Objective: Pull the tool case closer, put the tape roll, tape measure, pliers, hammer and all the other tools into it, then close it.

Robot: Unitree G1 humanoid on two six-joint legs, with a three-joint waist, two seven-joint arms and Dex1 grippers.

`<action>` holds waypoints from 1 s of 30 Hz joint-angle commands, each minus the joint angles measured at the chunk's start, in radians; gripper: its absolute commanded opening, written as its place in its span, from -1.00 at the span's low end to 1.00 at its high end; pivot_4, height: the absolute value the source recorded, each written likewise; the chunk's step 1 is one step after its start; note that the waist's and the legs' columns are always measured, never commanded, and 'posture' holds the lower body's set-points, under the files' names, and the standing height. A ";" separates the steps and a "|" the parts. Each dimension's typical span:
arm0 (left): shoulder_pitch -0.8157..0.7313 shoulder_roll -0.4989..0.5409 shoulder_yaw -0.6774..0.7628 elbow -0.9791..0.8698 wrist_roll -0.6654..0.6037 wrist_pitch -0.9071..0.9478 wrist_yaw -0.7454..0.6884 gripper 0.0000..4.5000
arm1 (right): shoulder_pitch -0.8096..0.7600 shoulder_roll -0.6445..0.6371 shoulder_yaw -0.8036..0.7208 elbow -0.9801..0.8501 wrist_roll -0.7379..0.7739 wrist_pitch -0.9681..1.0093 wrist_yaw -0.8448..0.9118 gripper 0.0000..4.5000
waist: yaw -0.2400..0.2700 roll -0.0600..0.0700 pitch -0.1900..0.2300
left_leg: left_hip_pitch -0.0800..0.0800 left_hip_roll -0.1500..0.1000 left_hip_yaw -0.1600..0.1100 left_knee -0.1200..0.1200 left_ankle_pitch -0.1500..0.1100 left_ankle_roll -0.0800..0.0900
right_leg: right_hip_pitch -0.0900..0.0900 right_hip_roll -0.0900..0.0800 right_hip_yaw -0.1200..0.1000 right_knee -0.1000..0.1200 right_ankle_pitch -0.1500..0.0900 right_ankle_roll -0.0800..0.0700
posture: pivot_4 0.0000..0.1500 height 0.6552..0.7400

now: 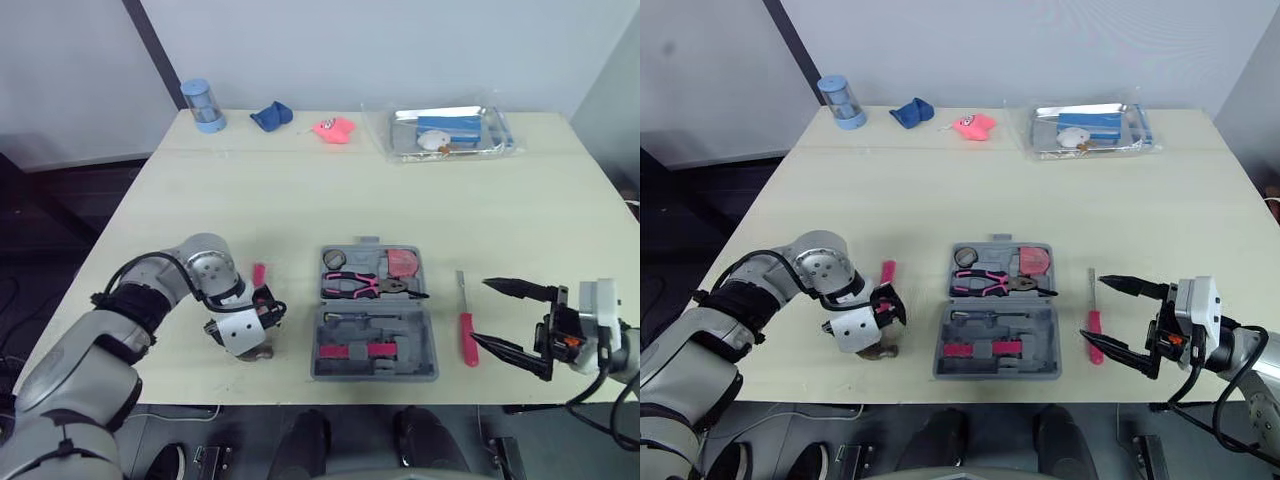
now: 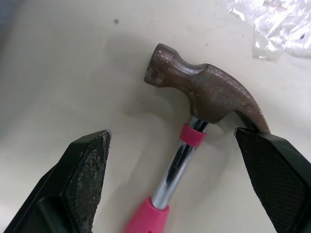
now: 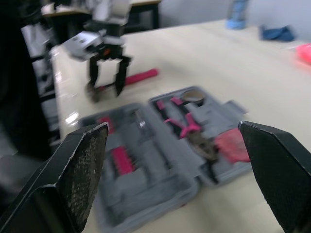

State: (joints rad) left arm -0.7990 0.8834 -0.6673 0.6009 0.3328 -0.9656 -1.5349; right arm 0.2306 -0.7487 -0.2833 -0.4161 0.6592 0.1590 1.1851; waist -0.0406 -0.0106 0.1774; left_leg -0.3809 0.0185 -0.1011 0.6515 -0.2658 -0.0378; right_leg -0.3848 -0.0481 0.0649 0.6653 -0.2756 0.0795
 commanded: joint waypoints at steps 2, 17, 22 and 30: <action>0.004 0.007 -0.005 -0.002 0.010 -0.003 -0.001 0.61 | 0.024 -0.035 0.008 -0.042 0.002 -0.015 0.070 1.00 | 0.000 0.000 0.000 | 0.000 0.000 0.000 0.000 0.000 0.000 | 0.000 0.000 0.000 0.000 0.000 0.000 | 1.00 1.00; 0.019 0.013 -0.006 0.002 0.013 0.011 -0.007 -1.00 | -0.029 -0.038 0.031 -0.021 -0.056 -0.060 0.082 1.00 | -0.001 0.000 0.000 | 0.001 0.000 0.000 0.001 0.000 0.000 | 0.000 0.000 0.000 0.002 0.000 0.000 | 1.00 1.00; 0.055 0.064 0.009 -0.059 -0.042 0.077 -0.057 -1.00 | -0.039 -0.033 0.034 -0.022 -0.053 -0.056 0.073 1.00 | -0.005 0.000 0.000 | 0.002 0.000 0.000 0.001 0.000 0.000 | 0.000 0.000 0.000 0.003 0.000 0.000 | 1.00 1.00; 0.281 0.278 0.138 -0.368 -0.270 0.471 -0.066 -1.00 | -0.046 -0.028 0.043 -0.025 -0.053 -0.053 0.060 1.00 | -0.003 -0.001 0.001 | 0.001 0.000 0.000 0.001 0.000 0.000 | 0.000 0.000 0.000 0.005 0.000 0.000 | 1.00 1.00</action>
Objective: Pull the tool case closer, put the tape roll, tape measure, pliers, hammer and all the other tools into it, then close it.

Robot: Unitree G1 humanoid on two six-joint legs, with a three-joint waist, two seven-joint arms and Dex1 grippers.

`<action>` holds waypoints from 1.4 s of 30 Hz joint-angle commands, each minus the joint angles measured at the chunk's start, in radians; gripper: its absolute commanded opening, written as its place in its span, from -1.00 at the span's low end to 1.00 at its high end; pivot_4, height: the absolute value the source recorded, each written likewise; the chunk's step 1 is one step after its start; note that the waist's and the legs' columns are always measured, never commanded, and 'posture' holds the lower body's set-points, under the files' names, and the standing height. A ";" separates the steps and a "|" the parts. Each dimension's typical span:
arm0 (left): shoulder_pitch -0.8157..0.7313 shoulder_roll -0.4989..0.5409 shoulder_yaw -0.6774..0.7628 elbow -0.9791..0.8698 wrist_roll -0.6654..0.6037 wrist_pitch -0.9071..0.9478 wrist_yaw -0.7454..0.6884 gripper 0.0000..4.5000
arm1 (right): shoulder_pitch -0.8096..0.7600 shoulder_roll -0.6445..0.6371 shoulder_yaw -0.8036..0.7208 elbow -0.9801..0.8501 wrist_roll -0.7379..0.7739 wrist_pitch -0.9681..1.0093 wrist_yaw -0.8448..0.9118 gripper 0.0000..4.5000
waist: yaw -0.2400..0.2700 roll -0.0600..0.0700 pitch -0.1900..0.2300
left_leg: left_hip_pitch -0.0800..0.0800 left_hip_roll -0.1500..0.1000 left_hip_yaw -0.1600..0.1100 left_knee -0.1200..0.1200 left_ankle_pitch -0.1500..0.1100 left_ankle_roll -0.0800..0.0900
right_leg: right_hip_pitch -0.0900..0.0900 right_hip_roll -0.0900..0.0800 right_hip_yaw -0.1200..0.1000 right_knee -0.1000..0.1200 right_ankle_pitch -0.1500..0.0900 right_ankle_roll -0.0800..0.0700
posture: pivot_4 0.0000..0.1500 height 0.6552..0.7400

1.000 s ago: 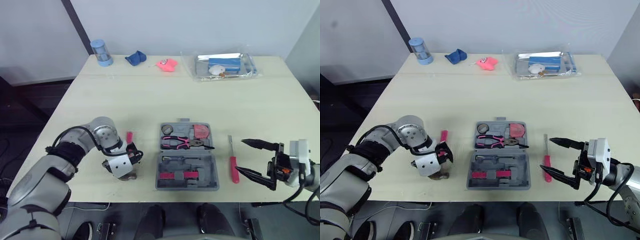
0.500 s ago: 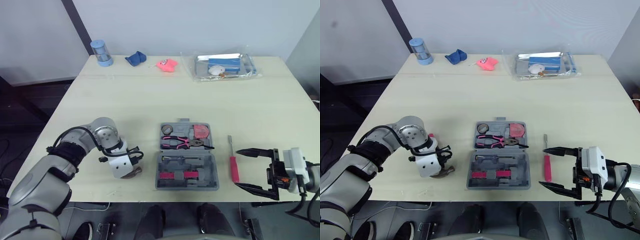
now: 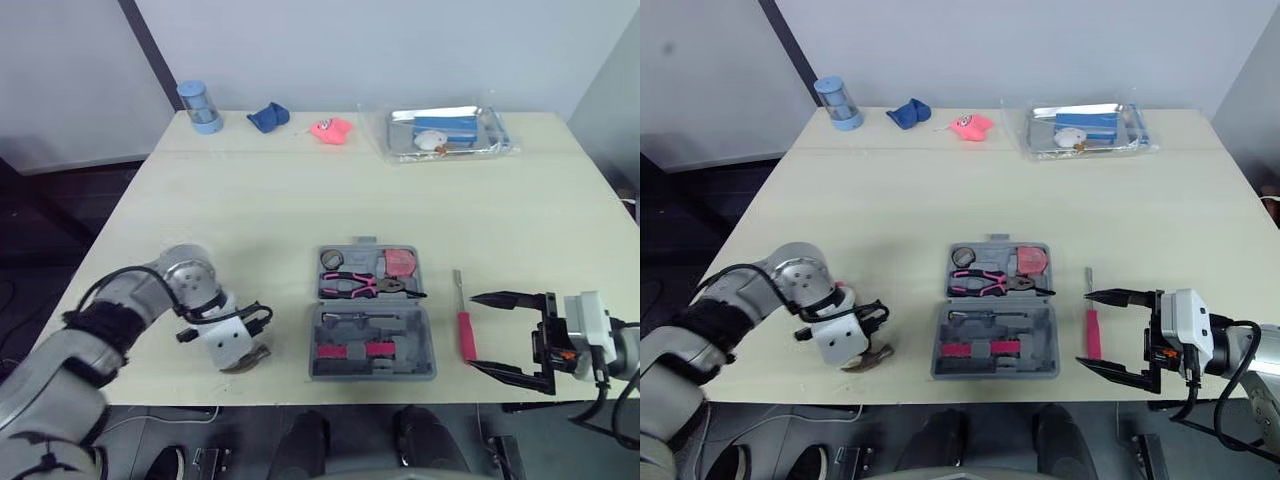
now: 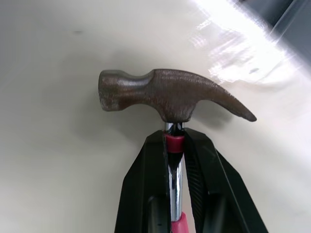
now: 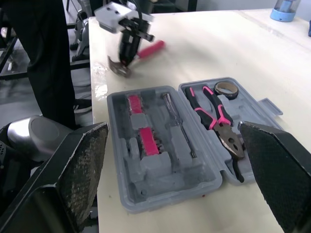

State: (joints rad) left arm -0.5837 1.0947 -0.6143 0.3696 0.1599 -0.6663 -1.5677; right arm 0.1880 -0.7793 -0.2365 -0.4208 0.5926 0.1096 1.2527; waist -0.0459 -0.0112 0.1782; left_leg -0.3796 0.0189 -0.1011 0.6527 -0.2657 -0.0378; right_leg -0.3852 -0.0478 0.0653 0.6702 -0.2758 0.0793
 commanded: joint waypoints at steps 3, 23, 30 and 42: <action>0.157 0.110 0.159 -0.262 -0.144 0.346 0.013 -1.00 | -0.010 0.001 0.002 -0.018 0.014 -0.002 -0.010 1.00 | 0.011 0.000 0.000 | 0.000 0.000 0.000 0.000 0.000 0.000 | 0.000 0.000 0.000 0.000 0.000 0.000 | 1.00 1.00; 0.620 -0.130 0.797 -0.905 -0.478 1.715 0.625 -1.00 | -0.059 0.003 0.040 0.022 0.012 -0.010 0.003 1.00 | 0.008 -0.002 0.002 | 0.000 0.001 0.000 0.000 0.000 0.000 | 0.000 0.000 -0.001 0.001 0.000 0.000 | 1.00 1.00; 0.460 -0.448 0.881 -0.948 -0.430 2.117 0.989 -1.00 | -0.084 0.005 0.059 0.039 0.010 -0.010 0.012 1.00 | 0.008 -0.005 0.001 | 0.000 0.000 -0.003 0.003 0.000 0.000 | 0.000 0.000 -0.002 0.003 0.000 0.000 | 1.00 1.00; 0.332 -0.749 0.863 -0.849 -0.314 2.233 1.315 -1.00 | -0.071 0.006 0.056 0.025 0.013 -0.007 0.003 1.00 | 0.009 -0.005 0.001 | 0.000 -0.001 -0.003 0.002 0.000 0.000 | 0.000 -0.001 -0.002 0.003 0.000 0.000 | 1.00 1.00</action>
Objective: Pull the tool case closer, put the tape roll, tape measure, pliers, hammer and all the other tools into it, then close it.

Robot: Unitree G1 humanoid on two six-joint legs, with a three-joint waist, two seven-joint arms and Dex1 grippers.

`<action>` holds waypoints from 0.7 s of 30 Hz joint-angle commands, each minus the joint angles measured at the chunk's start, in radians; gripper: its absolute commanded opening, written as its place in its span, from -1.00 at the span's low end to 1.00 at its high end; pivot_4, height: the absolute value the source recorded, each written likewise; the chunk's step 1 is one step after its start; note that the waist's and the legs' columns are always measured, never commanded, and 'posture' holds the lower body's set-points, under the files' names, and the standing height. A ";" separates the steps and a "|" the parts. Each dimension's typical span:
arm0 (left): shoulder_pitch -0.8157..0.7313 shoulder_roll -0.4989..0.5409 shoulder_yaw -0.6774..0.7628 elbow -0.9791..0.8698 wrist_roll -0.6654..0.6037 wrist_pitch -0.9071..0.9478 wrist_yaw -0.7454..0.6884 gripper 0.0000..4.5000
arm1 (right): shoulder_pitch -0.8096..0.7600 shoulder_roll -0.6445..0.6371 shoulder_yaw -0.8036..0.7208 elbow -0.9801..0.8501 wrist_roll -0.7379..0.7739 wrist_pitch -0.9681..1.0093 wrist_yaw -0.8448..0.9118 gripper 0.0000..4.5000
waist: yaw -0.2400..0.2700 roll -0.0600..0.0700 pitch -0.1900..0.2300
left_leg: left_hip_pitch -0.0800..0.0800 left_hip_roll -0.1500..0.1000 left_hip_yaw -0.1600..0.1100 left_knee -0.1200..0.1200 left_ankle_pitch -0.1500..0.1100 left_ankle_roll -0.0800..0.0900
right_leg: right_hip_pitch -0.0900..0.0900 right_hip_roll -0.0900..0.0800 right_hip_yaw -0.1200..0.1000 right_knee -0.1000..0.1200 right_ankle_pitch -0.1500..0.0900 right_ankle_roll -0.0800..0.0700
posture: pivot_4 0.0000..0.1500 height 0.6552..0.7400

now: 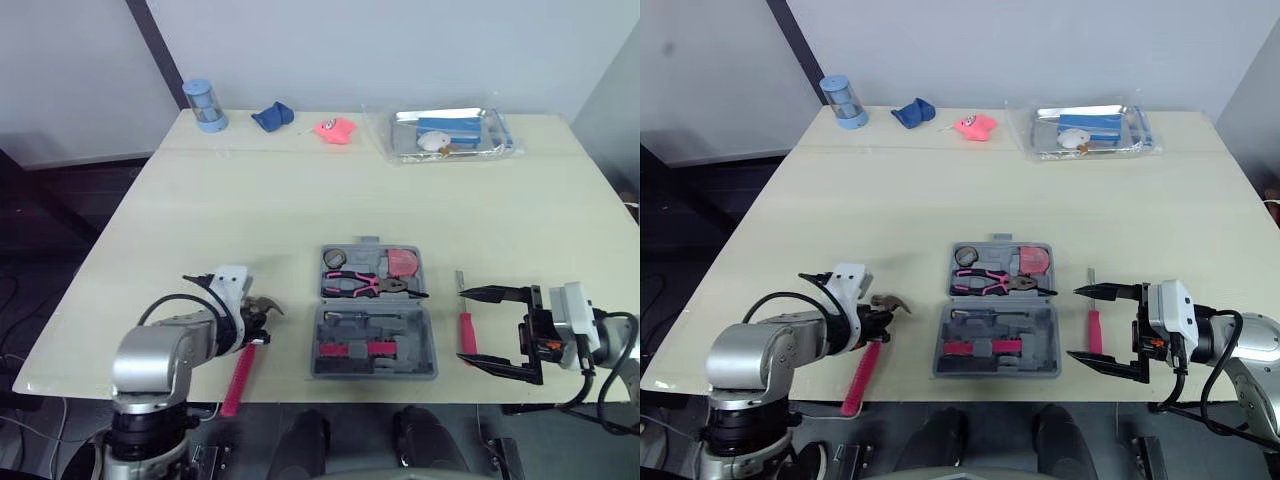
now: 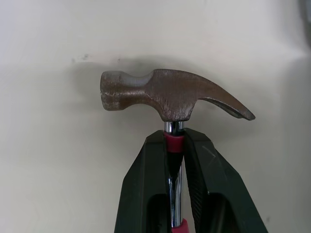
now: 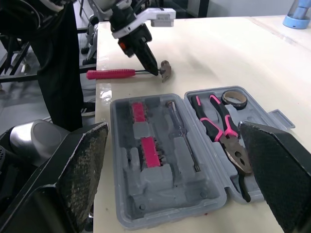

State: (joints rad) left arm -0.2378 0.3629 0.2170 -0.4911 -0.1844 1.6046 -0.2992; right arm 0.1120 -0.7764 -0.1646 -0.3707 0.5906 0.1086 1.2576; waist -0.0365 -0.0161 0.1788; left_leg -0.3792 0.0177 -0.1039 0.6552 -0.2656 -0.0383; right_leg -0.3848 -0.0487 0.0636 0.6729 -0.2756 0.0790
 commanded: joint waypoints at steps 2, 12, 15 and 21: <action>-0.017 -0.027 0.022 0.038 0.041 -0.087 0.072 -1.00 | 0.010 0.003 -0.018 -0.028 0.015 -0.007 -0.005 1.00 | 0.000 0.000 0.000 | 0.000 0.000 0.000 0.000 0.000 0.000 | 0.000 0.000 0.000 0.000 0.000 0.000 | 1.00 1.00; -0.005 -0.041 0.000 0.132 0.038 -0.304 0.105 -0.54 | 0.011 0.003 -0.015 -0.023 0.010 -0.011 -0.012 1.00 | 0.004 0.000 0.000 | 0.000 0.000 0.000 0.000 0.000 0.000 | 0.000 0.000 0.000 0.000 0.000 0.000 | 1.00 1.00; 0.000 -0.073 0.013 0.139 0.016 -0.348 0.101 0.07 | 0.005 0.001 -0.014 -0.017 0.009 -0.011 -0.009 1.00 | 0.004 0.000 0.000 | 0.000 -0.001 0.001 0.000 0.000 0.000 | 0.000 -0.001 0.000 0.000 0.000 0.000 | 1.00 1.00; 0.048 -0.062 0.039 0.068 0.008 -0.370 0.103 0.92 | 0.009 -0.002 -0.019 -0.016 0.009 -0.011 -0.006 1.00 | 0.001 0.000 0.000 | 0.000 -0.001 0.001 0.000 0.000 0.000 | 0.000 -0.001 0.000 0.000 0.000 0.000 | 1.00 1.00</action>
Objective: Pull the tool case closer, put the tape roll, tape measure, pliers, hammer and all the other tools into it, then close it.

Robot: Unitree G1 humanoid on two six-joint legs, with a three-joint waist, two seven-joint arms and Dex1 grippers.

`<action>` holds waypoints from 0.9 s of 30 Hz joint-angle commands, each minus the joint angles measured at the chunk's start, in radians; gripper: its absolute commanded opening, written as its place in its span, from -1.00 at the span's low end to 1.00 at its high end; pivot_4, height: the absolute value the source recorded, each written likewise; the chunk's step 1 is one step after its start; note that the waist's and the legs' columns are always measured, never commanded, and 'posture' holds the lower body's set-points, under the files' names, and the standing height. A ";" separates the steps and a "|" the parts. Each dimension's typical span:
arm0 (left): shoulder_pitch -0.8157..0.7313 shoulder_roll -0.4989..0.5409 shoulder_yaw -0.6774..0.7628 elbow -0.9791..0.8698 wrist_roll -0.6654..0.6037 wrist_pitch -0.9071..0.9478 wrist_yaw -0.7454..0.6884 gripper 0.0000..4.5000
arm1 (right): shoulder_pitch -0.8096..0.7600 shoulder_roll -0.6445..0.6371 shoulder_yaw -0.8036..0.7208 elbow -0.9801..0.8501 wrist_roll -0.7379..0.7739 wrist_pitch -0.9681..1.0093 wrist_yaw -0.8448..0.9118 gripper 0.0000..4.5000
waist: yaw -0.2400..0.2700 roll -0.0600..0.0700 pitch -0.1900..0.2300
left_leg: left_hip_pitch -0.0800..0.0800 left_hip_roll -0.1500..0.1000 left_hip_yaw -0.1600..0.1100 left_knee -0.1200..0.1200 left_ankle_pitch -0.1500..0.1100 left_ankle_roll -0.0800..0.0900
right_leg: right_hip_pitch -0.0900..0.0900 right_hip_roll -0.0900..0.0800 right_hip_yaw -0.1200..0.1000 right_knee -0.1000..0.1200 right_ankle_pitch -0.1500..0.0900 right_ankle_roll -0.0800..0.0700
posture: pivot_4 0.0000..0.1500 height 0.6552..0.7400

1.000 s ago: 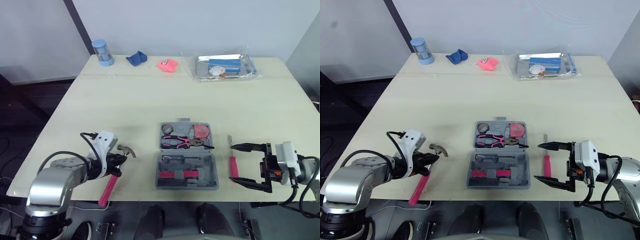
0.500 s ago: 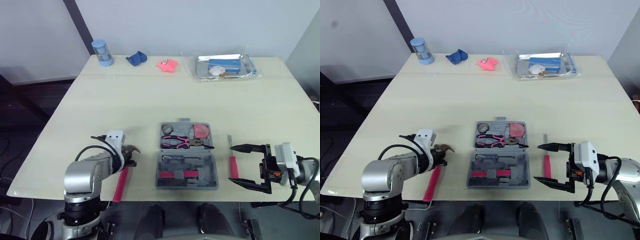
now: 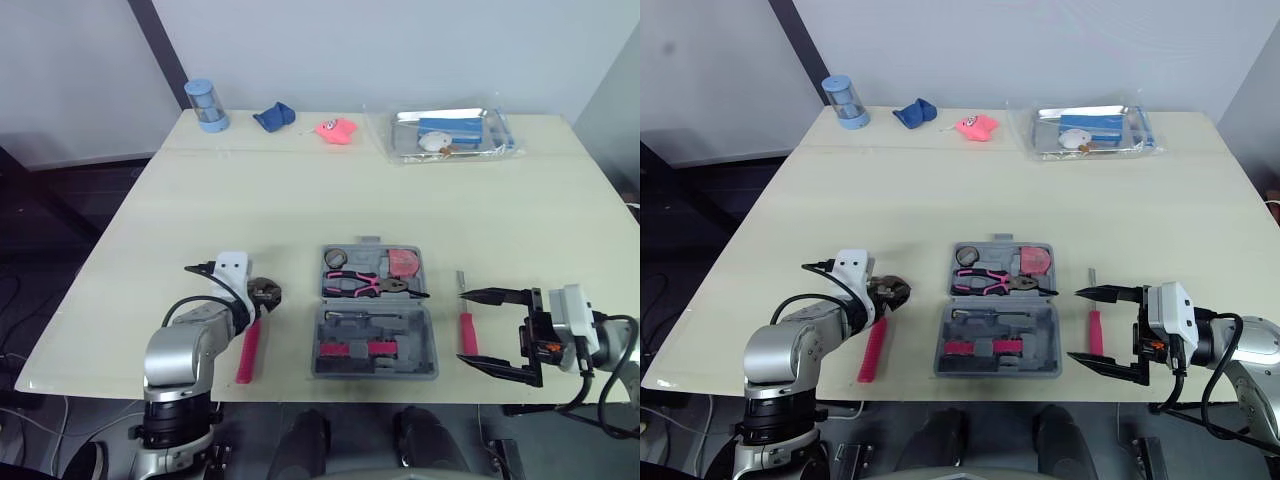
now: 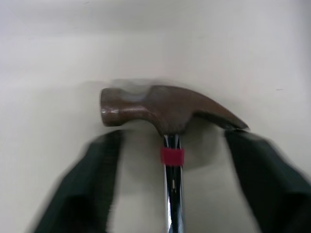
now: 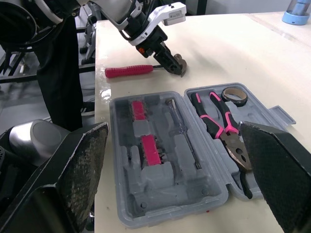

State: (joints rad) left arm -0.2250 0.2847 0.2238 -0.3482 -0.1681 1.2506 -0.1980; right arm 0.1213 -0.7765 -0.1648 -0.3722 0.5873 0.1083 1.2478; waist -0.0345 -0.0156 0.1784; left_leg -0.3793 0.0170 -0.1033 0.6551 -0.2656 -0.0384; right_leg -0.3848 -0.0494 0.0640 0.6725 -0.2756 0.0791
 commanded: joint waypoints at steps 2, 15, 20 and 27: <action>0.083 0.026 0.040 -0.136 -0.026 -0.032 -0.020 0.92 | 0.002 -0.001 -0.018 -0.015 0.012 -0.011 0.003 1.00 | -0.004 0.000 0.000 | 0.000 0.000 0.000 0.000 0.000 0.000 | 0.000 0.000 0.000 0.000 0.000 0.000 | 1.00 1.00; 0.203 -0.024 -0.028 -0.050 -0.019 -0.426 -0.042 0.92 | -0.018 0.004 -0.004 0.000 0.003 -0.015 0.005 1.00 | 0.014 0.000 0.000 | 0.000 0.000 0.001 0.000 0.000 0.000 | 0.000 -0.001 0.001 -0.002 0.000 0.000 | 1.00 1.00; 0.236 -0.046 -0.030 -0.004 -0.004 -0.513 -0.011 0.37 | -0.019 0.003 -0.010 0.003 0.002 -0.016 0.006 1.00 | 0.016 0.000 0.000 | 0.000 0.000 0.001 0.000 0.000 0.000 | 0.000 -0.001 0.001 -0.002 0.000 0.000 | 1.00 1.00; 0.253 -0.078 -0.028 0.042 -0.014 -0.619 -0.001 -0.27 | -0.024 0.004 -0.009 0.008 -0.002 -0.019 0.002 1.00 | 0.020 0.000 0.000 | 0.000 0.000 0.001 0.000 0.000 0.000 | 0.000 -0.001 0.001 -0.002 0.000 0.000 | 1.00 1.00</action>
State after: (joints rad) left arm 0.0256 0.2068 0.1888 -0.2971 -0.1796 0.6710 -0.2019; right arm 0.1042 -0.7763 -0.1643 -0.3503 0.5782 0.1060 1.2487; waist -0.0144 -0.0157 0.1783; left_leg -0.3797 0.0168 -0.1023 0.6547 -0.2657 -0.0384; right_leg -0.3847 -0.0501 0.0645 0.6706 -0.2755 0.0792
